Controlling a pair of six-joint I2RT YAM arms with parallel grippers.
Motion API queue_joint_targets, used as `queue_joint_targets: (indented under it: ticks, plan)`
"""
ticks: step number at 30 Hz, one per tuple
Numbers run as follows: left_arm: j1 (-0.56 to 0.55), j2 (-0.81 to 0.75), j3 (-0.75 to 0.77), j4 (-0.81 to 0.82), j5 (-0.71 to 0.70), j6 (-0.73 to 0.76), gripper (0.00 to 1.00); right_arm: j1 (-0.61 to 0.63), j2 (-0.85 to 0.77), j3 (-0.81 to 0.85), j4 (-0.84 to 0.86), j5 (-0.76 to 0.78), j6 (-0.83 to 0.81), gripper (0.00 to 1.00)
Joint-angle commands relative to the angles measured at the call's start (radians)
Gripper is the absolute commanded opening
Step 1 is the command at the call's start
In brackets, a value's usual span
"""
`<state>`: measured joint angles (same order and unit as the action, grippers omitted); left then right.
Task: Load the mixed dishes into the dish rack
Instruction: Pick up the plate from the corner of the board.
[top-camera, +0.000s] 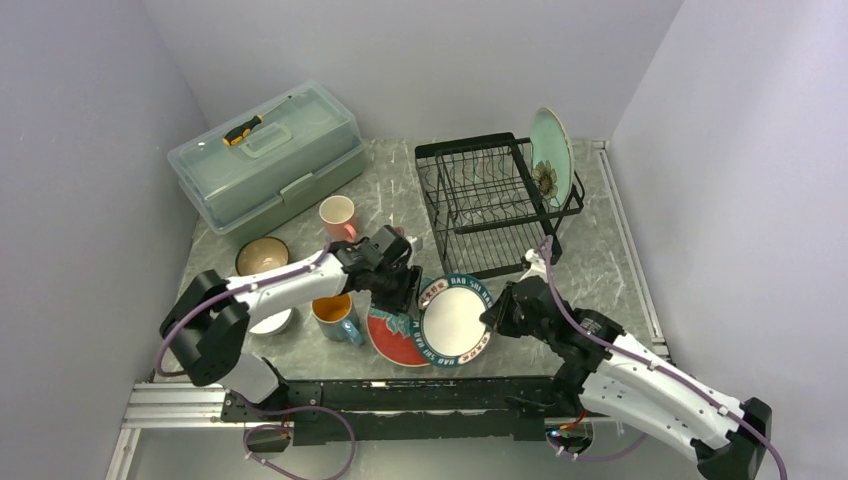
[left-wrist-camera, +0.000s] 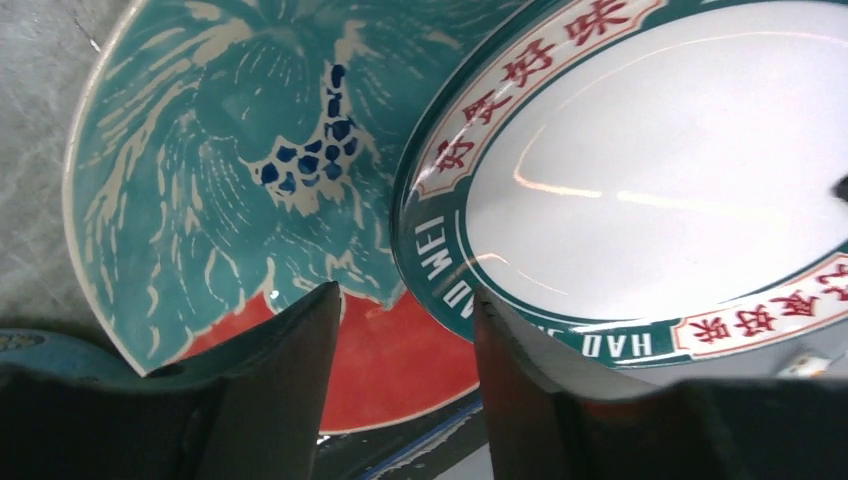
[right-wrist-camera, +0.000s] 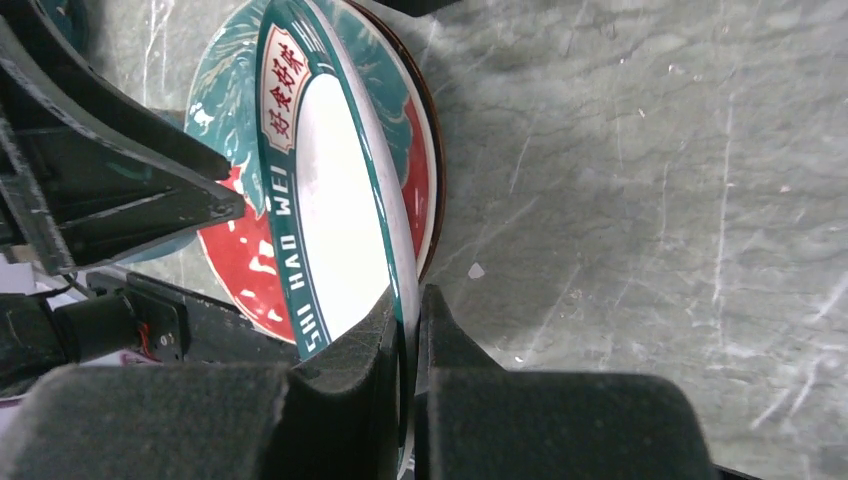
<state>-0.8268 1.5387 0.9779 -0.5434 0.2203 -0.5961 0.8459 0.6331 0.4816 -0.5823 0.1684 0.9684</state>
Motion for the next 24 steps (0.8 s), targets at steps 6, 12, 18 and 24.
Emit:
queue_joint_targets:
  ticks: [6,12,18,24]
  plan:
    - [-0.004,-0.235,0.077,-0.076,-0.086,0.021,0.69,0.002,0.007,0.299,-0.213,0.038,-0.179,0.00]
    - [-0.003,-0.364,0.093,-0.114,-0.145,0.081,0.79,0.003,0.065,0.569,-0.406,0.008,-0.364,0.00]
    - [-0.003,-0.471,0.112,-0.158,-0.211,0.133,0.90,0.003,0.102,0.855,-0.506,0.082,-0.458,0.00]
    - [-0.002,-0.535,0.103,-0.182,-0.218,0.201,0.99,0.004,0.210,1.076,-0.512,0.233,-0.561,0.00]
